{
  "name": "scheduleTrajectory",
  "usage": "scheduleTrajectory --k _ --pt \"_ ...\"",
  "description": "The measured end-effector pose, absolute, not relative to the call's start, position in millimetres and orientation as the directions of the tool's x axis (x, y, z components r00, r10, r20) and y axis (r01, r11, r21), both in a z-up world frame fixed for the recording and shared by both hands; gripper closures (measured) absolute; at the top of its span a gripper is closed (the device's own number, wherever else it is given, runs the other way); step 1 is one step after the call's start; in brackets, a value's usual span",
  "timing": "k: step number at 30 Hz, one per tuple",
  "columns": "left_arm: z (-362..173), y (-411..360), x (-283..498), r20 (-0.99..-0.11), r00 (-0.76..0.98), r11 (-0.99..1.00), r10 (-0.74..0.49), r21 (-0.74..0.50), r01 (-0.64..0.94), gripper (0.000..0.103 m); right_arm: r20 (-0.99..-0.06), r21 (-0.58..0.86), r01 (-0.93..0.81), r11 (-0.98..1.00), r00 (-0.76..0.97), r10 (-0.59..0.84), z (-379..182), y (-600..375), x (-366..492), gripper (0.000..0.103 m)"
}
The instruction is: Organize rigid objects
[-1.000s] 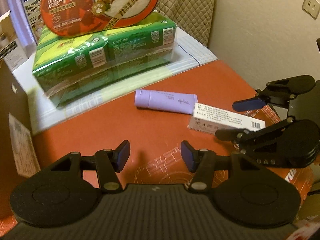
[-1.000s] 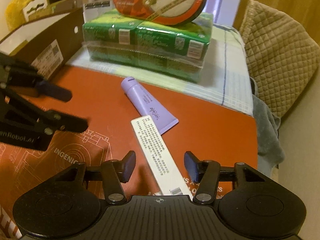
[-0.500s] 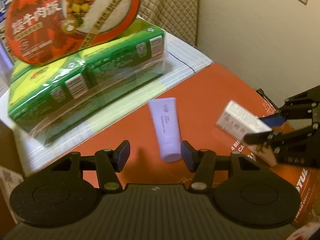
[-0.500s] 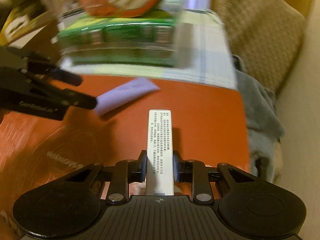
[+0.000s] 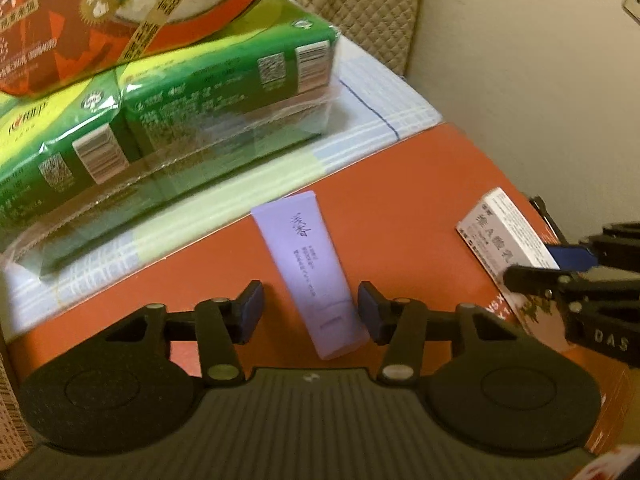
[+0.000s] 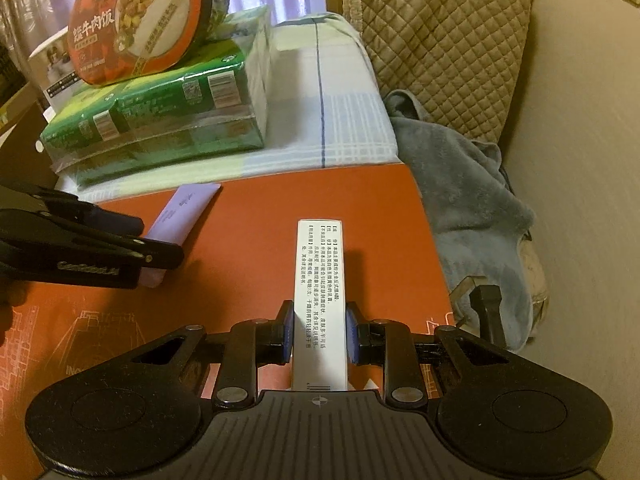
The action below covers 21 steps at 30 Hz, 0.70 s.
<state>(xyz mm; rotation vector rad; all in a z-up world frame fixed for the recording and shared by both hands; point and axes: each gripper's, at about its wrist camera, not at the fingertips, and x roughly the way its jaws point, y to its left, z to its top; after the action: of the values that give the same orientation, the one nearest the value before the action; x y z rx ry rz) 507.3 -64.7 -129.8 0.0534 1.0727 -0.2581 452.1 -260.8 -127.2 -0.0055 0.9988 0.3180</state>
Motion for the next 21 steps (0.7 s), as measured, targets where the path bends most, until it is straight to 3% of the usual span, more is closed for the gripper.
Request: scheduleTrajectory --k 2,4,21 --pt "-131.3 -63.8 508.8 -0.874 0.446 0.968 -0.192 -0.095 0.231 0.073 -0.826 0.139 -0.267 0.954 0.500 0.260 -127.4 -260.6 451.4 0.081" --pt "-132.8 -64.1 509.0 -0.876 0.446 0.969 -0.186 -0.089 0.230 0.076 -0.826 0.138 -0.270 0.953 0.499 0.261 -127.4 -258.6 450.4 0.081" --pt "-128.2 -9.9 420.1 -0.894 0.441 0.994 -0.086 -0.049 0.096 0.076 -0.823 0.183 -0.447 0.876 0.417 0.385 -127.3 -214.3 408.3 0.081"
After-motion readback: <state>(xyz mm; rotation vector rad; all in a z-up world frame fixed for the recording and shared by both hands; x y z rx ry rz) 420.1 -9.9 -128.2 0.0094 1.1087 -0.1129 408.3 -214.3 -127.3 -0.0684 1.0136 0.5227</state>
